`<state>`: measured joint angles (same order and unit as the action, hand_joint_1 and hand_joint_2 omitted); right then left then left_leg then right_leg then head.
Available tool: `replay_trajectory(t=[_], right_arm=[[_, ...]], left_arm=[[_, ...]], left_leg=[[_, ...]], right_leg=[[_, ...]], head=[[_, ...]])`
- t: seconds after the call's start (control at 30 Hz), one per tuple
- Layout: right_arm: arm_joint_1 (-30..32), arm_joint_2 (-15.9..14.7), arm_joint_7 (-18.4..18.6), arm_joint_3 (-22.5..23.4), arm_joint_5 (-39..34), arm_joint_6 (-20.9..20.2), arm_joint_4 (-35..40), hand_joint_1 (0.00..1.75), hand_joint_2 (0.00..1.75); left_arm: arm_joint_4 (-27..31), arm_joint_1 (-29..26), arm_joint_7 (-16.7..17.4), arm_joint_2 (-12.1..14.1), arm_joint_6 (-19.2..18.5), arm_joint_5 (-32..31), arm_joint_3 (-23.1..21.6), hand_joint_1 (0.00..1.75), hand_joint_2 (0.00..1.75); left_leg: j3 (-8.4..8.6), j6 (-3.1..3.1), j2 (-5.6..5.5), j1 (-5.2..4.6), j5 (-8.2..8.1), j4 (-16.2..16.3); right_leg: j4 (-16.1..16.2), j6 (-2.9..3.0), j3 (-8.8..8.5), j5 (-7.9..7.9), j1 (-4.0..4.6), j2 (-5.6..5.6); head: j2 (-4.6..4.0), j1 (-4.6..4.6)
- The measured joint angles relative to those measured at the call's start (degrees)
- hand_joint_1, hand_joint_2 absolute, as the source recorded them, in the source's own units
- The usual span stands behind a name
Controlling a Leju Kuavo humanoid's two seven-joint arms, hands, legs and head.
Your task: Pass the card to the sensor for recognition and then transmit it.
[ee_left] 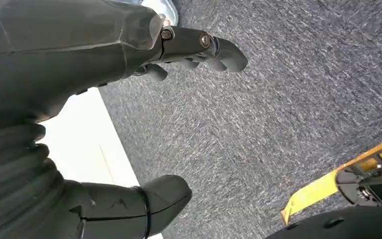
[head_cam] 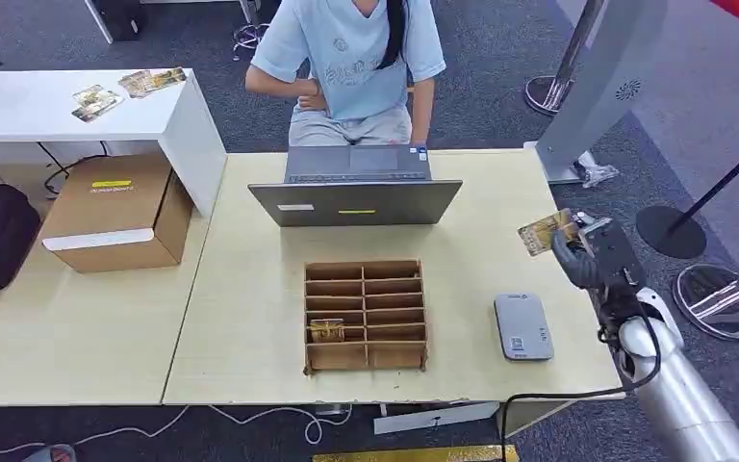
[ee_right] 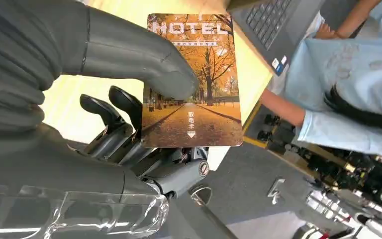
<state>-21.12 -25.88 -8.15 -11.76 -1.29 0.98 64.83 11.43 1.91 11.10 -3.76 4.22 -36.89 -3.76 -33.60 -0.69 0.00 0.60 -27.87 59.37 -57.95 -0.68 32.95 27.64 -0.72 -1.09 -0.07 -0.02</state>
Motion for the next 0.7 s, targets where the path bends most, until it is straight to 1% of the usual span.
replay_trajectory(t=[0.1, 0.27, 0.43, 0.57, 0.7], right_arm=[[2.67, -0.79, 0.48, 2.34, -1.03, -0.83, 1.84, 1.75, 1.75], [8.65, -0.7, 1.86, 6.3, -3.12, -1.86, 6.12, 1.75, 1.75], [13.84, -0.61, 2.66, 10.03, -5.42, -3.76, 9.72, 1.75, 1.75], [16.41, -0.52, 2.86, 11.76, -5.57, -4.52, 11.04, 1.75, 1.75], [17.68, -0.02, 3.37, 12.04, -4.21, -4.76, 11.5, 1.75, 1.75]], left_arm=[[0.0, -0.03, 0.04, 0.0, -0.07, -0.11, 0.22, 0.0, 1.75], [0.0, -0.04, 0.02, 0.0, -0.09, -0.68, 0.28, 0.0, 1.75], [0.0, -0.07, -0.02, 0.02, -0.09, -1.33, 0.31, 0.0, 1.75], [0.0, -0.07, -0.04, 0.02, -0.11, -1.68, 0.31, 0.0, 1.75], [0.0, -0.05, -0.04, 0.0, -0.15, -2.08, 0.31, 0.0, 1.75]], left_leg=[[-0.02, 0.0, 0.0, 0.0, -0.01, 0.0], [-0.03, -0.01, -0.05, 0.0, -0.02, -0.01], [-0.03, -0.01, -0.04, 0.0, -0.03, -0.02], [-0.03, -0.01, 0.0, 0.0, -0.03, -0.02], [-0.02, -0.02, 0.02, 0.0, -0.02, -0.02]], right_leg=[[0.0, 0.0, 0.0, 0.0, 0.0, 0.0], [0.0, 0.0, 0.01, 0.01, 0.0, -0.04], [0.0, 0.0, 0.02, 0.01, 0.0, -0.02], [0.0, 0.0, 0.02, 0.01, 0.0, 0.01], [0.0, 0.0, 0.02, 0.01, 0.0, 0.03]], head=[[0.0, 0.0], [0.0, -0.02], [0.0, 0.0], [0.0, 0.0], [0.0, 0.0]])
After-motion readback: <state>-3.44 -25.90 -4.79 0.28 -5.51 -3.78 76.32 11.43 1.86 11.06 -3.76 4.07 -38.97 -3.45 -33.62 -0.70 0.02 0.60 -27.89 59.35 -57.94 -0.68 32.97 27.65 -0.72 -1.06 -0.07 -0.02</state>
